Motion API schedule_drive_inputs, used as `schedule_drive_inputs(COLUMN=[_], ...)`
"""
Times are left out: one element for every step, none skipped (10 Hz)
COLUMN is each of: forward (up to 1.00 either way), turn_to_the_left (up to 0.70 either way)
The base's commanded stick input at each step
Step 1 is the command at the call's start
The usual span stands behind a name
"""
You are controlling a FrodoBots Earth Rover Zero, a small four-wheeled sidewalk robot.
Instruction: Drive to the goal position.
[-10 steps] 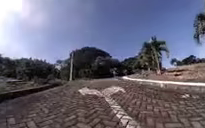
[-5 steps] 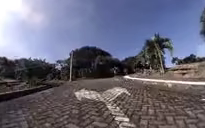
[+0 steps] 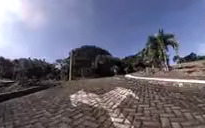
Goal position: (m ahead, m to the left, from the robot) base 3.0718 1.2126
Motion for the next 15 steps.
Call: schedule_drive_inputs(forward=[1.00, 1.00, 1.00, 1.00, 1.00, 1.00, 1.00, 1.00, 1.00, 1.00, 1.00, 1.00, 1.00, 1.00, 1.00], turn_to_the_left=[0.00, 0.00, 0.00, 0.00, 0.00, 0.00, 0.00, 0.00, 0.00, 0.00, 0.00, 0.00, 0.00, 0.00, 0.00])
